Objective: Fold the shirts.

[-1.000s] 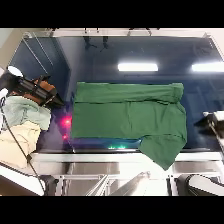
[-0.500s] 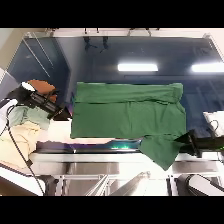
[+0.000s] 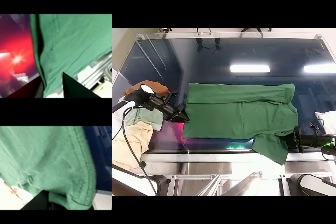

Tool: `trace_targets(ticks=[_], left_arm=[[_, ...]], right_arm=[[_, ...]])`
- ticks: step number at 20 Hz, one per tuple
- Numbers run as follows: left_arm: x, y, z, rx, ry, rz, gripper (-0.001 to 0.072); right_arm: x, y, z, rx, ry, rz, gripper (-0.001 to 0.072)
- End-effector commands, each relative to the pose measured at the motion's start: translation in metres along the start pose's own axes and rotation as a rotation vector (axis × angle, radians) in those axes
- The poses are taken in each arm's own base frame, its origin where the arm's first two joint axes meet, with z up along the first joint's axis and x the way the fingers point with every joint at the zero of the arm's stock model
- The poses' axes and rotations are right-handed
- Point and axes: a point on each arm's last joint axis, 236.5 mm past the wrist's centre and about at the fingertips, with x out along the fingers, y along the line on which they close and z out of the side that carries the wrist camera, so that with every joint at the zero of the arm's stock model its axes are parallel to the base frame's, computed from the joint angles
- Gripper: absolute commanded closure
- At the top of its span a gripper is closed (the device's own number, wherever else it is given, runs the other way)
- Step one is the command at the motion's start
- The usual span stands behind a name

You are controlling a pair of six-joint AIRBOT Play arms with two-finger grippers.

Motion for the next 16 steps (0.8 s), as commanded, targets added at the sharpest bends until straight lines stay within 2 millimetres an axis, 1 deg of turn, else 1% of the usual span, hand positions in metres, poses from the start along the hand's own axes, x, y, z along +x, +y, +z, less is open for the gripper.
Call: trace_targets(ticks=[1,2,4,6,7,8,9,10,11,14,16], left_arm=[[0.004,0.024,-0.027,0.022,0.126,0.137,0.0419],[0.005,0.021,-0.024,0.023,0.115,0.129,0.0419],[0.014,0.003,-0.015,0.031,0.090,0.076,0.0419],[0.023,-0.009,-0.017,0.056,0.113,0.067,0.0422],[0.027,-0.013,-0.021,0.080,0.138,0.077,0.0473],[0.030,-0.018,-0.027,0.116,0.167,0.072,0.0700],[0.030,-0.021,-0.032,0.150,0.191,0.067,0.0684],[0.026,-0.022,-0.034,0.170,0.205,0.072,0.0688],[0.020,-0.017,-0.033,0.174,0.208,0.095,0.0688],[-0.007,-0.007,-0.018,0.111,0.147,0.116,0.0688],[-0.020,-0.001,-0.012,0.076,0.114,0.107,0.0689]], right_arm=[[0.001,0.005,0.002,-0.002,-0.009,0.022,0.0692],[0.001,0.005,0.002,-0.006,-0.009,0.023,0.0693],[0.001,0.006,0.001,-0.006,-0.003,0.025,0.0692],[0.001,0.008,-0.004,-0.006,0.016,0.036,0.0693],[0.000,0.010,-0.007,-0.005,0.031,0.045,0.0692],[-0.001,0.014,-0.013,-0.004,0.053,0.062,0.0693],[-0.005,0.017,-0.018,-0.004,0.077,0.080,0.0693],[-0.012,0.024,-0.020,-0.005,0.099,0.109,0.0693],[-0.022,0.031,-0.019,-0.004,0.105,0.144,0.0693],[-0.046,0.042,-0.008,0.035,0.067,0.182,0.0693],[-0.053,0.046,-0.010,0.049,0.077,0.197,0.0693]])
